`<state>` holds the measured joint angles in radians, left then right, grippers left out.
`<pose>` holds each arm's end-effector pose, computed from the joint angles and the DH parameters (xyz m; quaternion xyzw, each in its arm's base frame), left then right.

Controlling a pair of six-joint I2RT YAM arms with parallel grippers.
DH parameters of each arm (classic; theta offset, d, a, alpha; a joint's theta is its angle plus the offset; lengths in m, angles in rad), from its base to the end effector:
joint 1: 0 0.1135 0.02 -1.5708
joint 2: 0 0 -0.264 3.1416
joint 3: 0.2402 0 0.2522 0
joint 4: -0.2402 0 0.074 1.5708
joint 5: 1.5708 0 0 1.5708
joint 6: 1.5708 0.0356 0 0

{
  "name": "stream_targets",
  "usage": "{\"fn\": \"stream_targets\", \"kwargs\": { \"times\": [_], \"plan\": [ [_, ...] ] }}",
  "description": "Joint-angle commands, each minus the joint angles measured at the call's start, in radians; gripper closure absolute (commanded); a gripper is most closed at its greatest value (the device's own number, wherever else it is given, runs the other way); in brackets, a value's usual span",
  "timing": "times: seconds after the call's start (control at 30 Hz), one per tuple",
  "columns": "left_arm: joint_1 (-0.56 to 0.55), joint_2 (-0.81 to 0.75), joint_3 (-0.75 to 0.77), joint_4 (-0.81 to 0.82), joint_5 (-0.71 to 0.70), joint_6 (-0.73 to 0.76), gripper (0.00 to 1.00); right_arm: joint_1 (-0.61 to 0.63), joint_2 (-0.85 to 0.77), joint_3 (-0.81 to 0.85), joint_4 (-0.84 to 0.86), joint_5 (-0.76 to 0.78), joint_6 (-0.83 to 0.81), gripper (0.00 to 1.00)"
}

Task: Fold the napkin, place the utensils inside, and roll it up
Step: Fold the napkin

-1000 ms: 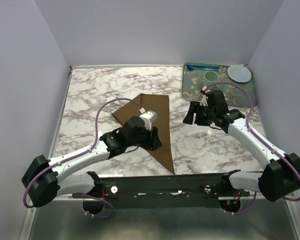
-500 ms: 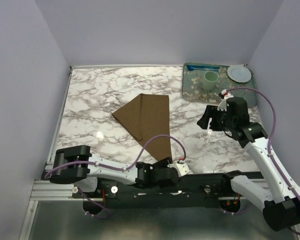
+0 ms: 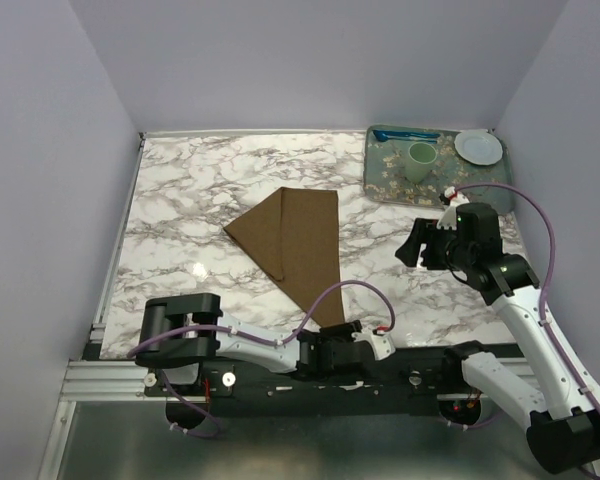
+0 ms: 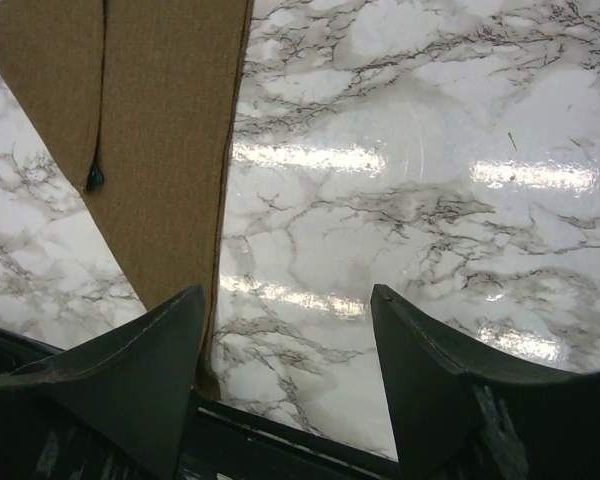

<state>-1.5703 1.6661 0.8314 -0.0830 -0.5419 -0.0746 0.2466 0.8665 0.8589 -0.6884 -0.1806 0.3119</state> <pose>0.0185 -0.3175 0.1521 0.5577 0.7275 -0.0540 0.3961 0.1712 0.0497 0.3029 -0.0087 0.9029 0.1948 0.3830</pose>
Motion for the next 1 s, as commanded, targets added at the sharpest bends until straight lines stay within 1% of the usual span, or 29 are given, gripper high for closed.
{"fn": "stream_targets", "kwargs": {
  "times": [0.0, 0.1, 0.13, 0.2, 0.23, 0.27, 0.3, 0.33, 0.37, 0.4, 0.43, 0.47, 0.5, 0.53, 0.6, 0.63, 0.67, 0.7, 0.73, 0.77, 0.83, 0.87, 0.9, 0.97],
  "plan": [
    [0.007, 0.034, 0.003, 0.058, 0.011, 0.003, 0.5, -0.006, -0.012, -0.009, -0.02, -0.028, -0.014, 0.24],
    [0.021, 0.021, -0.015, 0.077, 0.026, -0.002, 0.58, -0.006, -0.006, -0.001, -0.02, -0.028, -0.017, 0.24],
    [0.027, 0.015, -0.018, 0.077, 0.034, -0.01, 0.67, -0.006, -0.006, -0.001, -0.02, -0.03, -0.016, 0.24],
    [0.044, -0.023, -0.032, 0.104, 0.033, -0.025, 0.82, -0.006, 0.005, -0.001, -0.016, -0.037, -0.016, 0.24],
    [0.056, -0.041, -0.038, 0.114, 0.042, -0.048, 0.92, -0.006, 0.009, -0.001, -0.013, -0.04, -0.014, 0.24],
    [0.082, -0.084, -0.057, 0.138, 0.052, -0.062, 0.94, -0.007, 0.015, 0.0, -0.01, -0.045, -0.01, 0.24],
    [0.104, -0.11, -0.064, 0.146, 0.069, -0.083, 0.95, -0.006, 0.028, 0.0, -0.002, -0.052, -0.008, 0.24],
    [0.13, -0.139, -0.074, 0.152, 0.12, -0.106, 0.96, -0.006, 0.038, 0.002, 0.004, -0.057, -0.005, 0.24],
    [0.157, -0.202, -0.098, 0.172, 0.158, -0.166, 0.96, -0.006, 0.046, 0.002, 0.009, -0.063, -0.002, 0.24],
    [0.233, -0.238, -0.112, 0.184, 0.195, -0.197, 0.97, -0.006, 0.069, 0.006, 0.019, -0.075, 0.0, 0.24],
    [0.268, -0.271, -0.126, 0.193, 0.274, -0.226, 0.97, -0.006, 0.083, 0.008, 0.026, -0.082, 0.003, 0.24],
    [0.311, -0.334, -0.149, 0.21, 0.308, -0.284, 0.97, -0.006, 0.097, 0.012, 0.032, -0.089, 0.009, 0.24],
    [0.347, -0.359, -0.155, 0.212, 0.339, -0.306, 0.97, -0.006, 0.112, 0.015, 0.044, -0.111, 0.01, 0.24],
    [0.425, -0.38, -0.161, 0.212, 0.406, -0.332, 0.97, -0.006, 0.141, 0.025, 0.052, -0.121, 0.013, 0.24],
    [0.504, -0.437, -0.166, 0.204, 0.477, -0.405, 0.98, -0.006, 0.173, 0.034, 0.087, -0.169, 0.015, 0.24],
    [0.586, -0.456, -0.169, 0.207, 0.514, -0.43, 1.0, -0.004, 0.21, 0.048, 0.101, -0.184, 0.018, 0.24],
    [0.625, -0.483, -0.172, 0.207, 0.586, -0.454, 1.0, -0.006, 0.23, 0.055, 0.111, -0.198, 0.026, 0.24],
    [0.671, -0.496, -0.17, 0.207, 0.618, -0.494, 1.0, -0.006, 0.25, 0.068, 0.13, -0.22, 0.026, 0.24],
    [0.708, -0.508, -0.17, 0.206, 0.643, -0.507, 1.0, -0.006, 0.273, 0.08, 0.135, -0.227, 0.03, 0.22],
    [0.777, -0.534, -0.172, 0.2, 0.677, -0.524, 1.0, -0.004, 0.314, 0.106, 0.139, -0.233, 0.03, 0.2],
    [0.844, -0.557, -0.172, 0.195, 0.713, -0.565, 1.0, -0.006, 0.356, 0.13, 0.151, -0.253, 0.033, 0.16],
    [0.919, -0.571, -0.173, 0.193, 0.732, -0.579, 1.0, -0.004, 0.393, 0.153, 0.158, -0.26, 0.036, 0.09],
    [0.952, -0.575, -0.176, 0.193, 0.773, -0.596, 1.0, -0.004, 0.41, 0.164, 0.17, -0.276, 0.038, 0.0],
    [1.025, -0.575, -0.176, 0.189, 0.813, -0.64, 1.0, -0.004, 0.442, 0.181, 0.185, -0.29, 0.046, 0.0]
  ]
}}
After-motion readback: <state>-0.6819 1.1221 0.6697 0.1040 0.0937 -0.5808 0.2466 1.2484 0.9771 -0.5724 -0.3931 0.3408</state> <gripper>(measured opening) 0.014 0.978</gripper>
